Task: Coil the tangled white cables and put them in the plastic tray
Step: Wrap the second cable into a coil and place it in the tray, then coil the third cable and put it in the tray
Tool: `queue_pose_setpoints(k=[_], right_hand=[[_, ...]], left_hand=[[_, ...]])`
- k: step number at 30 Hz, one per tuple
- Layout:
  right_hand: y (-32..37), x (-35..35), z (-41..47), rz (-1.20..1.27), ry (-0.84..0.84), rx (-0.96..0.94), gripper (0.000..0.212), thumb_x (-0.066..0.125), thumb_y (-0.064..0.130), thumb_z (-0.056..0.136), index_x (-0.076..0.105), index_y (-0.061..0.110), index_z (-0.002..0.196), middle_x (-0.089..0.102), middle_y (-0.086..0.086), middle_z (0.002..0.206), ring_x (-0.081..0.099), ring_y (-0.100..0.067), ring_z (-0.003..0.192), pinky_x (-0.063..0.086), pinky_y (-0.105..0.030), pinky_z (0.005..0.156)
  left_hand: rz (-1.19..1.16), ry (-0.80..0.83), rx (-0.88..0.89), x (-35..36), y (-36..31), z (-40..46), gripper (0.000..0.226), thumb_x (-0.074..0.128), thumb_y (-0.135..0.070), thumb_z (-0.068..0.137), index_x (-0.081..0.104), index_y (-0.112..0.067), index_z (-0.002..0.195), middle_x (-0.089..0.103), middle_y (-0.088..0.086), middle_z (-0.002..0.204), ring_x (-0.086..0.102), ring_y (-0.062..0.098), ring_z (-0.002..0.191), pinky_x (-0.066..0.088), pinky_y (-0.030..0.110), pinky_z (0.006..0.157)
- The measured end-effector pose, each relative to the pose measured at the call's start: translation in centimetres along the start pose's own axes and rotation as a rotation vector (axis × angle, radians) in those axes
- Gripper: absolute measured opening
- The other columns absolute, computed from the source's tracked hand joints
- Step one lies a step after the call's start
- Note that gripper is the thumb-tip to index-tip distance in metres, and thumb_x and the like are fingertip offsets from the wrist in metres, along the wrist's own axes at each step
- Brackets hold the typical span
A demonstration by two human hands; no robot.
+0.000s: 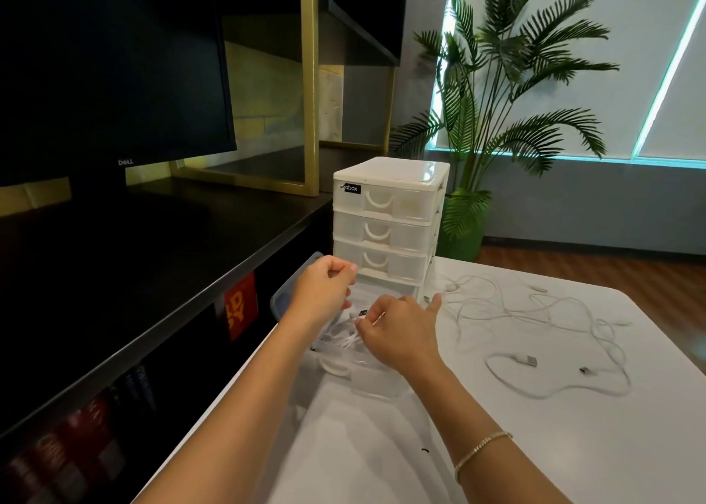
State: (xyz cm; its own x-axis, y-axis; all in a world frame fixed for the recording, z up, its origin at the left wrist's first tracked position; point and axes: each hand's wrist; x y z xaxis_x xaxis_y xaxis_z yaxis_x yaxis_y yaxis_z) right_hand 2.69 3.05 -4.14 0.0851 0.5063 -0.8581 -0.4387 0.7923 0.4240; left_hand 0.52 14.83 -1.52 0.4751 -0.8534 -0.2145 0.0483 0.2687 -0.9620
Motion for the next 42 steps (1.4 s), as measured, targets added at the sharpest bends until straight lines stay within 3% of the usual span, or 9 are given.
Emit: queue_pose_setpoints(k=[11,20,23,27,30,33,35,39,42], right_hand=[[0.4,-0.8,0.1,-0.279,0.149,-0.029,0.024,0.056,0.039,0.084,0.07,0.022,0.094,0.061,-0.002,0.112,0.034,-0.024,0.127,-0.003,-0.059,0.112],[-1.0,-1.8,0.2,-0.079,0.056,0.021,0.027,0.052,0.041,0.088,0.071,0.024,0.097,0.066,0.0,0.111,0.038,-0.023,0.125,0.003,-0.056,0.114],[-2.3,-2.5,0.3,-0.043,0.015,0.067,0.024,0.054,0.037,0.088,0.068,0.025,0.104,0.065,-0.001,0.114,0.042,-0.023,0.121,0.015,-0.051,0.115],[-5.7,-3.9,-0.6,0.013,-0.041,0.237,0.03,0.058,0.028,0.085,0.061,0.019,0.114,0.062,-0.003,0.117,0.048,-0.024,0.115,0.042,-0.036,0.097],[-8.4,-5.1,-2.4,-0.091,0.032,0.361,0.029,0.056,0.023,0.085,0.056,0.013,0.113,0.06,-0.006,0.116,0.048,-0.026,0.113,0.043,-0.034,0.09],[-10.8,-5.5,-4.4,-0.158,0.1,0.4,0.007,0.052,0.016,0.082,0.055,0.011,0.087,0.061,-0.008,0.103,0.05,-0.028,0.106,0.041,-0.03,0.078],[-12.1,-5.4,-5.3,-0.169,0.098,0.382,0.007,0.051,0.013,0.08,0.054,0.008,0.075,0.063,-0.008,0.09,0.055,-0.028,0.098,0.04,-0.027,0.068],[-12.9,-6.2,-6.4,-0.163,0.12,0.334,0.019,0.047,0.008,0.08,0.065,0.006,0.087,0.069,-0.008,0.092,0.062,-0.024,0.086,0.042,-0.026,0.062],[-13.2,-7.0,-6.9,-0.152,0.163,0.286,0.022,0.043,0.01,0.086,0.061,0.009,0.099,0.066,-0.007,0.101,0.061,-0.024,0.093,0.04,-0.026,0.066]], left_hand=[[-0.016,0.021,-0.036,1.0,0.5,0.2,0.007,0.052,-0.02,0.094,0.056,-0.014,0.094,0.059,0.001,0.087,0.056,0.018,0.082,0.054,0.035,0.08],[-0.012,0.053,-0.013,2.5,-0.3,-0.1,0.009,0.052,-0.022,0.095,0.057,-0.014,0.095,0.059,0.002,0.089,0.057,0.018,0.082,0.055,0.034,0.079],[-0.015,0.067,-0.006,3.7,-0.9,-0.5,0.01,0.051,-0.024,0.095,0.057,-0.015,0.097,0.059,0.0,0.089,0.058,0.017,0.083,0.056,0.034,0.08],[-0.028,0.085,0.01,6.0,-1.5,-1.4,0.01,0.051,-0.024,0.095,0.057,-0.017,0.09,0.059,-0.001,0.086,0.058,0.017,0.082,0.056,0.031,0.077],[-0.036,0.13,0.002,8.0,-1.9,-2.1,0.011,0.052,-0.023,0.095,0.057,-0.018,0.086,0.059,0.0,0.086,0.057,0.014,0.078,0.056,0.028,0.072],[-0.045,0.182,0.0,10.6,-2.5,-3.3,0.015,0.053,-0.023,0.094,0.055,-0.022,0.079,0.059,-0.001,0.084,0.057,0.013,0.076,0.055,0.025,0.069],[-0.024,0.23,-0.002,12.3,-2.9,-4.4,0.011,0.052,-0.023,0.094,0.056,-0.019,0.085,0.059,-0.001,0.087,0.058,0.016,0.08,0.056,0.027,0.073],[0.043,0.325,0.002,14.8,-3.2,-5.8,0.008,0.053,-0.024,0.094,0.058,-0.018,0.095,0.061,-0.002,0.092,0.059,0.017,0.089,0.054,0.032,0.087],[0.123,0.38,0.057,16.0,-3.0,-6.3,0.006,0.056,-0.026,0.091,0.059,-0.021,0.093,0.064,-0.001,0.099,0.059,0.016,0.095,0.049,0.029,0.088]])
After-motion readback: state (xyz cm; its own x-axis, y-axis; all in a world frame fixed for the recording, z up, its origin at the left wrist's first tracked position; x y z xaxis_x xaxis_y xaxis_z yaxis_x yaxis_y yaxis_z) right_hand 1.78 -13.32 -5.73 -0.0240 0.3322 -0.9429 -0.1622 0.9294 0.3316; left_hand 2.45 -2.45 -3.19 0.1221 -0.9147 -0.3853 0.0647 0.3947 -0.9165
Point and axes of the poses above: each hand's wrist, its own z-axis towards the middle knuckle, its own x-axis out of the palm, y = z × x
